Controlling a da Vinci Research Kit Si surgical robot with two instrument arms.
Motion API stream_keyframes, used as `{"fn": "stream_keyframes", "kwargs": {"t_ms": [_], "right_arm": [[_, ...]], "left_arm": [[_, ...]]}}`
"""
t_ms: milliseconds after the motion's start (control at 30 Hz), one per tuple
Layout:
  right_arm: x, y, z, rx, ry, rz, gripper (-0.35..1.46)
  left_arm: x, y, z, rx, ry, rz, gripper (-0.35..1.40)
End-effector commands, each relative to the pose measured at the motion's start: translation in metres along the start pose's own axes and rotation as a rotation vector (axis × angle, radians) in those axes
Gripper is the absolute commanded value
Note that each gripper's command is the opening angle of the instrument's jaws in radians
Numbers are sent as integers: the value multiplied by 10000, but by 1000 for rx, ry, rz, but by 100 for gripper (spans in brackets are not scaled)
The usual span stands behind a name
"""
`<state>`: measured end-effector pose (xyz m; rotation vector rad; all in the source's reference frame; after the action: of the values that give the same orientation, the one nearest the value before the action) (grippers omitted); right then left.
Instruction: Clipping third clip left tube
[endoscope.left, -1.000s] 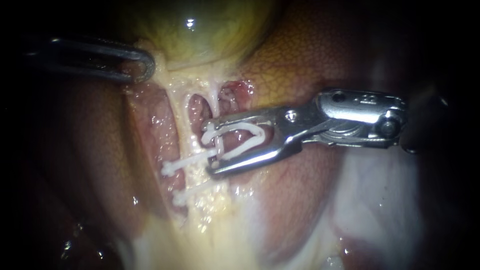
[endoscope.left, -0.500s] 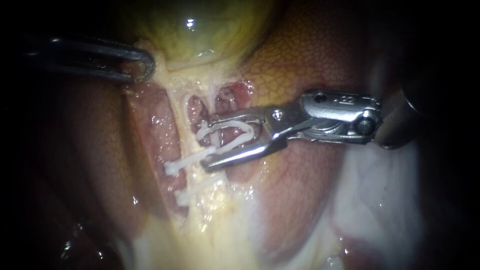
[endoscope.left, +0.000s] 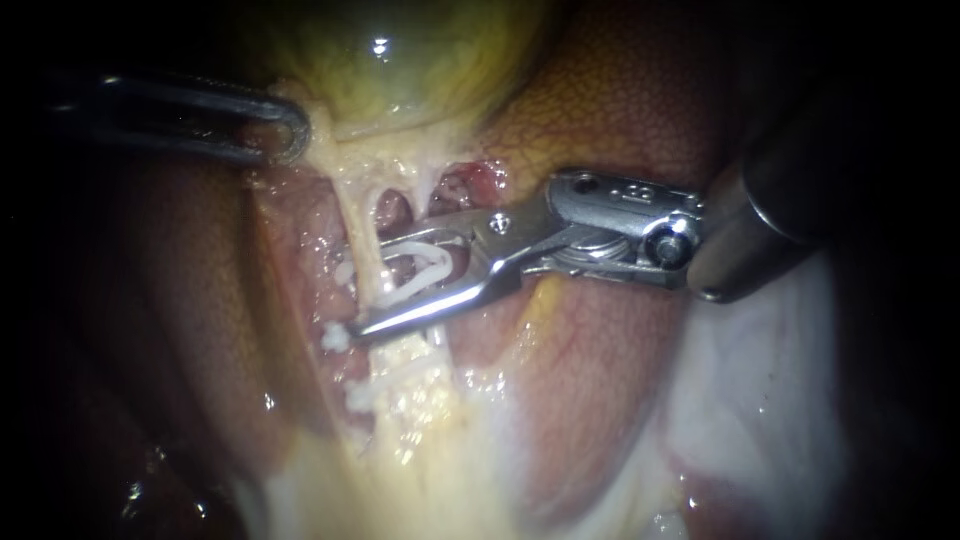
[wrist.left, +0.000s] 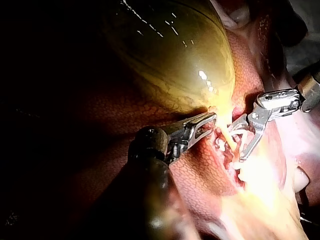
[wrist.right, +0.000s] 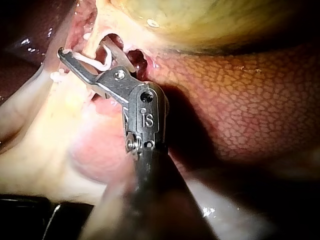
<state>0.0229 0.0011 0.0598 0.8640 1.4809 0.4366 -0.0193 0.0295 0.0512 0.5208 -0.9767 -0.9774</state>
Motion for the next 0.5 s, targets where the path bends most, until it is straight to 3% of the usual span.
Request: {"fn": "stream_keyframes", "kwargs": {"t_ms": [33, 233, 500], "right_arm": [[5, -1, 0, 7, 14, 1, 39], [25, -8, 0, 30, 58, 10, 36], [39, -17, 2, 33, 66, 18, 23]], "left_arm": [[0, 1, 1, 0, 0, -1, -35], [0, 1, 1, 0, 0, 0, -35], [0, 1, 1, 0, 0, 0, -35]]}}
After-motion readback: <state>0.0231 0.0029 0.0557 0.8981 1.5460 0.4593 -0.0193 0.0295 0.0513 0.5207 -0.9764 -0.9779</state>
